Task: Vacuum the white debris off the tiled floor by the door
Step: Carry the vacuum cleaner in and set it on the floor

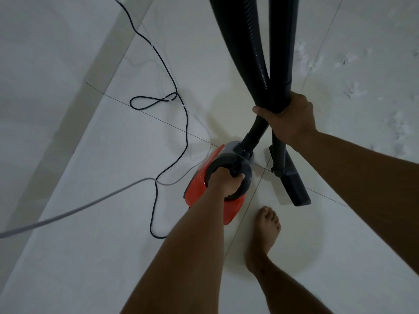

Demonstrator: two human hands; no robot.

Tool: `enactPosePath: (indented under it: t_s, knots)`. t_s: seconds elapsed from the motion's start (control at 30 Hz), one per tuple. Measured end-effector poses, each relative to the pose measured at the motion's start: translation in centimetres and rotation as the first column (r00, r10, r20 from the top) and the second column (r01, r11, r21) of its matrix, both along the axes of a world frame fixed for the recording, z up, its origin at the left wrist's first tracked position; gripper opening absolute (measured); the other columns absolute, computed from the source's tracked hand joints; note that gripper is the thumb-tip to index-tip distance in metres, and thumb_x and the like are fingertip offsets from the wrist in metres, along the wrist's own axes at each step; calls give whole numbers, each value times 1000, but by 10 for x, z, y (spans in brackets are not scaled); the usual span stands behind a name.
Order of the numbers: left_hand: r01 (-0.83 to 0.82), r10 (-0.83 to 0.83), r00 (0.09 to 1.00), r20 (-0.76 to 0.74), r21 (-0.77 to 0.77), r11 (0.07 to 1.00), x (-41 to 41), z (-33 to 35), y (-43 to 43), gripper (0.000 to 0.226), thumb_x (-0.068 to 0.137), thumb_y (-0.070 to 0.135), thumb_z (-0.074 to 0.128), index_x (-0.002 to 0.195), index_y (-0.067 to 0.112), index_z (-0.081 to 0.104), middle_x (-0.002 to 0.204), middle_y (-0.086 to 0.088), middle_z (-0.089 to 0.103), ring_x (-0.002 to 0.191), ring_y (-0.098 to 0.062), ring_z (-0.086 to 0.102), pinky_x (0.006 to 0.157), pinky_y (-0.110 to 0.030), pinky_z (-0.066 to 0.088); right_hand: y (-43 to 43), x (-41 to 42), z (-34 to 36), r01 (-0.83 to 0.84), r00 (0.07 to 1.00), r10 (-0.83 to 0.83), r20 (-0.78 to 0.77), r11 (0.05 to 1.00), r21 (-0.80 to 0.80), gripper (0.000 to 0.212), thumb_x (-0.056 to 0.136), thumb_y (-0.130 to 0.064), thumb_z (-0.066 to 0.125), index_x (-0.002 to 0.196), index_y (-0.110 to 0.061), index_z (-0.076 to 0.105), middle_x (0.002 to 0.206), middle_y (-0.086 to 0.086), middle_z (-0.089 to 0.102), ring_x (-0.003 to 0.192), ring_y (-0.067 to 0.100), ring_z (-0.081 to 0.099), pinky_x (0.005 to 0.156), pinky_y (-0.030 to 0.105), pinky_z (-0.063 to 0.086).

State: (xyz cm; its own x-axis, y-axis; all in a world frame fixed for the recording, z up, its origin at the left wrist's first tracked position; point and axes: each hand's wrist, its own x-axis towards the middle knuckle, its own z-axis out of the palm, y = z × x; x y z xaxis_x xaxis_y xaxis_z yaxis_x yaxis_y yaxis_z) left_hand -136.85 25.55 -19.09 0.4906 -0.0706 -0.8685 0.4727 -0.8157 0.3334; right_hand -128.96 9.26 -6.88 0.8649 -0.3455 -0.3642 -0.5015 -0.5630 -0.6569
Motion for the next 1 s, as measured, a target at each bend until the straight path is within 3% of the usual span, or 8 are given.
enactPosePath:
  t_s: [0.17,0.4,0.57,0.67,0.73,0.8,0.87,1.0]
  knots:
    - [-69,70,997,-28,10,998,2,-3,6,42,98,47,56,106,6,62,67,-5,60,53,-14,54,59,-25,47,7,3,-6,24,1000,-24,4,999,45,54,83,-40,82,126,-12,67,99,-4,62,88,12,57,78,22,46]
    - [-101,101,993,-66,4,995,9,-2,9,39,99,45,55,90,7,60,63,-5,60,51,-16,55,54,-24,44,12,11,-25,59,997,-63,34,994,97,55,83,-42,82,127,-13,67,97,-5,62,87,11,58,77,22,48]
    - [-82,84,995,-59,30,996,8,-2,7,41,99,48,55,97,8,63,64,-4,62,53,-16,58,54,-25,45,1,7,-28,79,996,-86,37,985,153,50,83,-41,83,120,-12,68,92,-6,63,85,13,60,77,23,51]
    - [-55,57,998,-29,66,996,5,-3,7,49,95,56,55,103,9,67,75,-5,68,72,-19,67,68,-29,54,-6,0,-25,98,994,-106,35,980,174,42,84,-40,82,117,-18,69,83,-15,62,75,5,60,68,15,48]
    - [32,-33,999,1,99,995,3,-1,9,58,92,63,53,112,11,68,91,-6,72,88,-23,68,87,-38,56,-12,-5,-19,112,991,-125,52,973,202,42,84,-38,82,122,-27,69,97,-15,69,86,3,64,76,15,49]
    - [180,-180,984,-6,116,977,1,7,16,63,91,63,55,128,13,61,112,-7,69,107,-28,64,101,-44,49,-18,-9,-14,124,988,-141,63,967,221,43,83,-36,84,123,-31,70,111,-14,72,99,4,65,88,20,50]
    - [326,-330,944,-11,188,926,-4,18,31,71,84,63,64,137,17,51,127,-7,61,123,-32,54,109,-54,38,-21,-14,-10,140,986,-157,56,964,227,43,82,-34,85,122,-29,71,111,-14,73,101,2,66,89,20,50]
    - [388,-424,902,75,283,877,-22,23,68,114,54,60,86,144,25,25,139,-10,39,131,-37,43,105,-57,41,-21,-21,-11,199,976,-213,45,958,208,35,83,-33,84,115,-23,74,103,-13,74,83,-5,66,65,3,46]
